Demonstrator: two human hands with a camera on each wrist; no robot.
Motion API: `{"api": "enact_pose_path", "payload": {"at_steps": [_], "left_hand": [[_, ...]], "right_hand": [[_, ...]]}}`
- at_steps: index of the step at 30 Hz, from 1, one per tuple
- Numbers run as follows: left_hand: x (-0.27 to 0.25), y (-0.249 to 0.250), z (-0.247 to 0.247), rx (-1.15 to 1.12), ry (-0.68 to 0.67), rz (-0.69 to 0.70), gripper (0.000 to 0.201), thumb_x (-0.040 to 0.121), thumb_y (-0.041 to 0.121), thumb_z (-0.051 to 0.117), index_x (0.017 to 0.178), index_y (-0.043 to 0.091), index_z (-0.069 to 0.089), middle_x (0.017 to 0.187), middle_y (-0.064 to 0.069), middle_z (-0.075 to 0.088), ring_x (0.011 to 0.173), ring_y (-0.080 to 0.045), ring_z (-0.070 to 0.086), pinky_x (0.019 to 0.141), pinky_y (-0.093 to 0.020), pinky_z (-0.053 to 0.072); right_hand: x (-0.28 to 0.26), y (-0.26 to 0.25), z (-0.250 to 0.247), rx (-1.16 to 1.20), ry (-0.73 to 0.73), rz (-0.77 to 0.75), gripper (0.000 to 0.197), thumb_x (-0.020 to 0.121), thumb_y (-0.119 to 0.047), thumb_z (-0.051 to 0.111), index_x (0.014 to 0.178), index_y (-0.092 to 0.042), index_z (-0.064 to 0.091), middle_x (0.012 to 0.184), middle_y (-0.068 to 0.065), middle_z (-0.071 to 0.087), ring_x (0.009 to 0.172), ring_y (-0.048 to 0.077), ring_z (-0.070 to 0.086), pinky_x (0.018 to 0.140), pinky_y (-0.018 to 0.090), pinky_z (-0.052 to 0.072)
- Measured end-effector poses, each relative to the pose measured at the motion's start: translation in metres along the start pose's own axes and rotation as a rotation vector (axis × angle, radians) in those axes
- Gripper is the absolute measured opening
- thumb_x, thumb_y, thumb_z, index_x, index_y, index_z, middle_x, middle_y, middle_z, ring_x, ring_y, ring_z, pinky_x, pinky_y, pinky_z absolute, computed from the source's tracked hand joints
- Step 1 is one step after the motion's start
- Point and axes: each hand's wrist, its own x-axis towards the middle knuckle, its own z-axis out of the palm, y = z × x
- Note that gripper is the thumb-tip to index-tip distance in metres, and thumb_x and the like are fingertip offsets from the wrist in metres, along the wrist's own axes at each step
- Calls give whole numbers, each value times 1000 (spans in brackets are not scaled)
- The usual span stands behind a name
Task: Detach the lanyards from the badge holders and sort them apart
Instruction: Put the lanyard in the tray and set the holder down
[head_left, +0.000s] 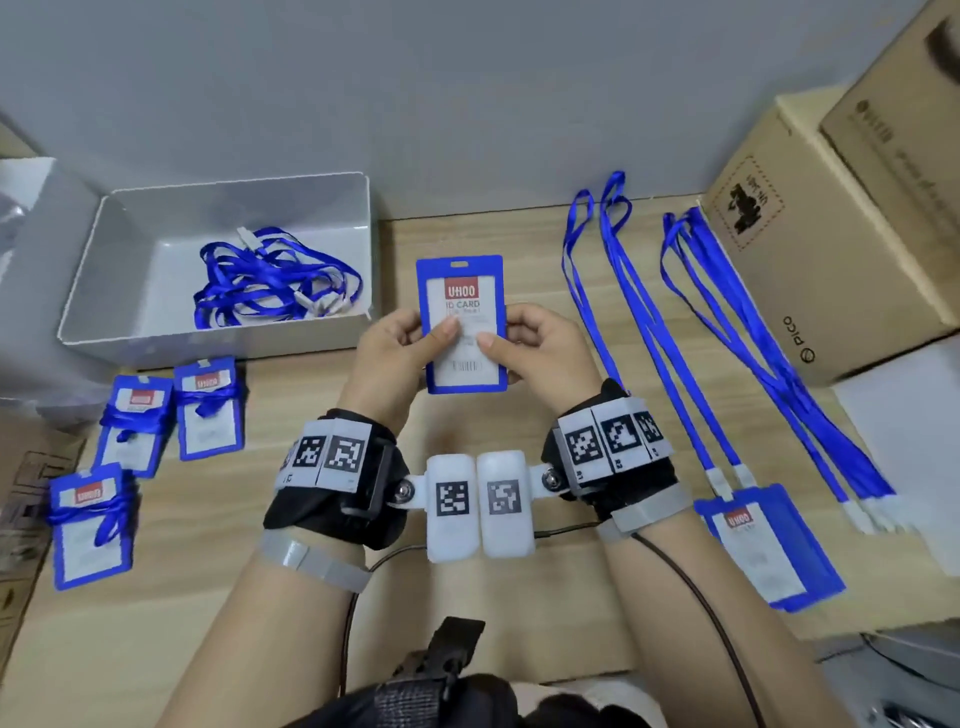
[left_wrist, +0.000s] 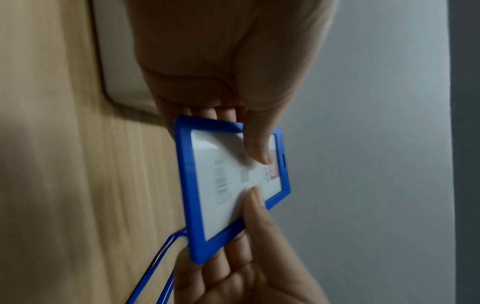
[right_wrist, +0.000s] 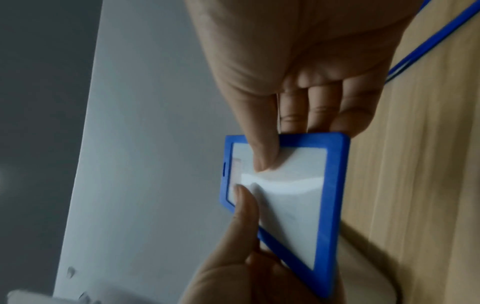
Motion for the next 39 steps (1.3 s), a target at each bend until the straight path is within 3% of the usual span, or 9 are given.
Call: {"api": "enact_pose_path", "payload": {"at_steps": [7, 11, 14, 17, 23, 29, 33, 35, 39], "left_hand": [[6, -44, 82, 48, -66, -122, 14, 90, 12, 55, 93, 22, 64, 77, 11, 73, 72, -4, 68, 61, -23, 56], [10, -64, 118, 74, -92, -178, 13, 90, 13, 55, 95, 21, 64, 80, 10, 73, 74, -6, 69, 65, -25, 58], [13, -72, 137, 103, -103, -190, 14, 89, 14, 56, 100, 17, 64, 90, 3, 71, 77, -9, 69, 69, -28, 58], [14, -78, 151, 119, -116, -191, 15, 89, 14, 56, 102, 15, 63, 94, -2, 70, 79, -11, 68, 71, -30, 58], [15, -86, 168, 122, -105, -193, 13, 89, 13, 56, 99, 14, 64, 90, 0, 71, 76, -10, 68, 67, -27, 58], [13, -85, 172, 118, -107, -196, 15, 89, 14, 56, 102, 14, 64, 92, 0, 71, 79, -11, 68, 71, -31, 58], [9, -80, 170, 93, -123, -178, 20, 89, 11, 56, 108, 10, 59, 83, 5, 72, 74, -8, 69, 61, -25, 57], [6, -76, 166, 61, -120, -167, 33, 87, 6, 57, 119, 11, 50, 77, 8, 73, 71, -8, 69, 59, -24, 56], [1, -68, 151, -5, -118, -136, 53, 85, -2, 57, 120, 34, 41, 78, 3, 74, 71, -13, 69, 58, -27, 56]], "right_hand": [[-46, 50, -132, -25, 482, 81, 18, 81, -8, 63, 81, -26, 60, 76, 1, 62, 68, 12, 59, 58, 15, 44], [-74, 87, -208, -191, 865, 183, 19, 81, -6, 59, 97, -14, 64, 98, 3, 63, 77, 7, 57, 69, 9, 42], [-96, 120, -258, -442, 1010, 419, 30, 76, -9, 58, 103, -20, 64, 111, 7, 62, 93, 25, 59, 85, 32, 46], [-112, 142, -280, -555, 1017, 544, 34, 72, -3, 56, 102, -18, 65, 110, 14, 60, 97, 35, 58, 86, 37, 45], [-117, 165, -275, -532, 1001, 434, 37, 71, 12, 45, 97, -3, 67, 110, 25, 58, 100, 39, 57, 90, 42, 47], [-116, 157, -274, -411, 957, 458, 39, 76, 10, 44, 107, -9, 59, 104, 12, 63, 82, 20, 53, 69, 24, 37], [-108, 143, -272, -199, 933, 455, 40, 84, -7, 57, 121, -16, 50, 104, 4, 63, 91, 20, 58, 73, 23, 39], [-103, 130, -266, -39, 871, 390, 43, 83, -8, 61, 123, -17, 49, 104, 5, 65, 83, 14, 60, 70, 23, 44], [-91, 84, -246, 130, 730, 139, 38, 86, -6, 57, 119, -21, 47, 70, 0, 59, 46, 0, 51, 51, 15, 45]]}}
